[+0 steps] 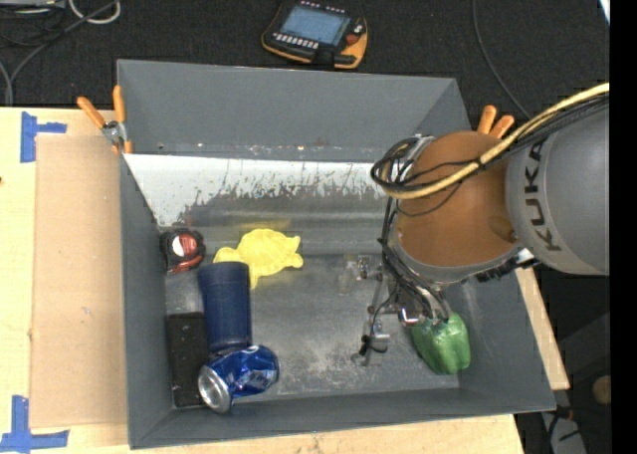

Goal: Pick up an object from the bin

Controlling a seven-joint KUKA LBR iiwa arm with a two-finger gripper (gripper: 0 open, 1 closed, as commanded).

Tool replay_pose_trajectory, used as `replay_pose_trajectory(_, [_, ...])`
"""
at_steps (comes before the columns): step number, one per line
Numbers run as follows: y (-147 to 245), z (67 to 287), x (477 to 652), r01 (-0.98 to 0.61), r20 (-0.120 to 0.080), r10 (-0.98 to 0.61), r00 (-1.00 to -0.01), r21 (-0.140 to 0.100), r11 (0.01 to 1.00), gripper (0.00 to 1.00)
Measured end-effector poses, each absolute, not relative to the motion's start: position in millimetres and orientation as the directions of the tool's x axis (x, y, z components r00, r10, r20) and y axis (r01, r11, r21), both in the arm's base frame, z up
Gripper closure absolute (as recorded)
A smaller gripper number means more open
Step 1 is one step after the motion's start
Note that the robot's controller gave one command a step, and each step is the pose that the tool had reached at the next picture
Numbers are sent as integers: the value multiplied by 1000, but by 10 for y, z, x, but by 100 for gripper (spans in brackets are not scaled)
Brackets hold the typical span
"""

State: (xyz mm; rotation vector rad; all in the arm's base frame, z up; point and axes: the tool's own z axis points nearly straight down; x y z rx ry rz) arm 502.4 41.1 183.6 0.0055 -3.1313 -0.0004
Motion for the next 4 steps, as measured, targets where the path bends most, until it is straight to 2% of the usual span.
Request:
replay_pose_trajectory(1, [408,1878,5043,-1,2,-1,-1000,1,1000,0])
replay_pose_trajectory(2, [1006,703,6187,-191,-2,-191,-982,2,982,0])
replay_pose_trajectory(3, [1199,1274,4894,-166,2,-166,-986,-1,986,0])
replay_pose_trajectory(4, [1030,711,6053,-186,-4,-186,-983,1,983,0])
